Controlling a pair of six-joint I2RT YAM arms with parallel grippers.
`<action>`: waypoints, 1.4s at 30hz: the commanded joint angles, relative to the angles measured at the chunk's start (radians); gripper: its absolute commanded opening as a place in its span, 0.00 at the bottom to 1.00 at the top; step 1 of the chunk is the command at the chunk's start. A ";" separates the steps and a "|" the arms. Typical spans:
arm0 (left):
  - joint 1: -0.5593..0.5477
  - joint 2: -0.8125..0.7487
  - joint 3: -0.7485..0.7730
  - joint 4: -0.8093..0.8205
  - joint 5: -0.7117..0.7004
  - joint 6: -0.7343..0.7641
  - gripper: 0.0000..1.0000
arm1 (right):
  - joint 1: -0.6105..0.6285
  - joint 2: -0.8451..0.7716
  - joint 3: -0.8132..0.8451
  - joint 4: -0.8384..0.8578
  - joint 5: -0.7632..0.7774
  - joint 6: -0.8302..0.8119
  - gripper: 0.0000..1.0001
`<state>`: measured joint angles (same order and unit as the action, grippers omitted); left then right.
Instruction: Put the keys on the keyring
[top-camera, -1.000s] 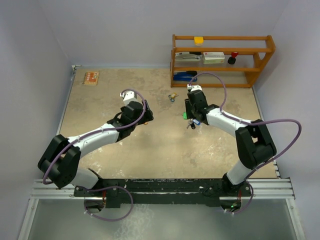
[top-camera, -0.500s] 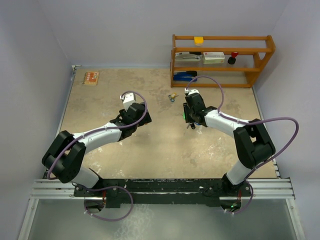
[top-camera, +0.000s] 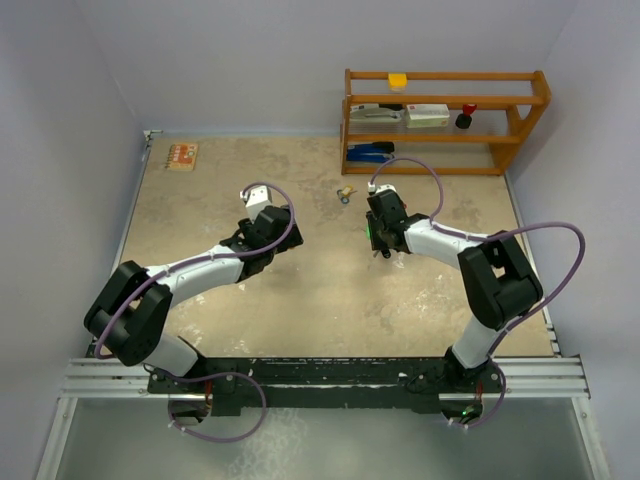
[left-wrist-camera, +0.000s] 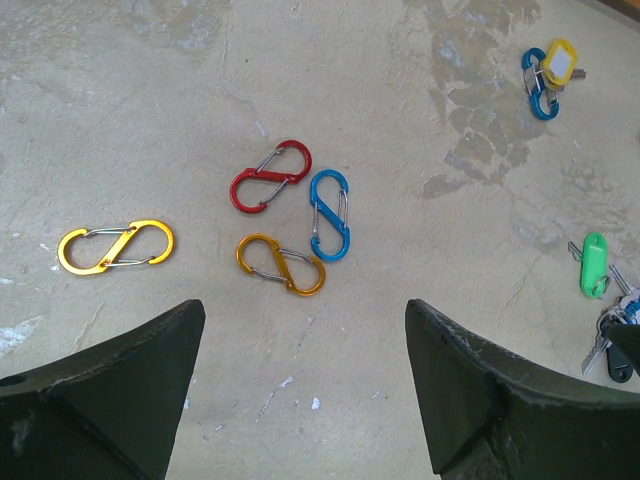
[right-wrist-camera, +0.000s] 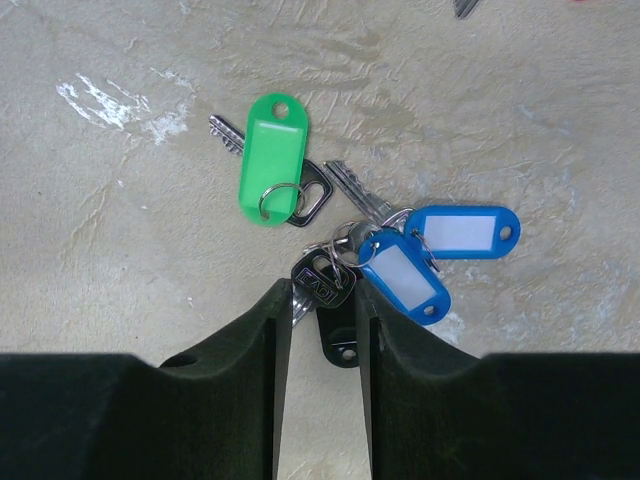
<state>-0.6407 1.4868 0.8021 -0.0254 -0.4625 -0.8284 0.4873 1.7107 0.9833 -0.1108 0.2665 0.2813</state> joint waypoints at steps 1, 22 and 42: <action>0.009 -0.003 0.030 0.019 -0.024 -0.008 0.78 | 0.004 -0.006 0.005 0.004 -0.007 0.015 0.34; 0.010 0.003 0.040 0.017 -0.018 -0.005 0.78 | 0.004 0.019 0.017 0.006 0.049 0.010 0.20; 0.010 0.004 0.045 0.015 -0.023 -0.002 0.78 | 0.004 -0.020 0.020 0.010 0.132 -0.010 0.00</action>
<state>-0.6357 1.4906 0.8078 -0.0326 -0.4652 -0.8280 0.4877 1.7336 0.9833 -0.1081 0.3256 0.2806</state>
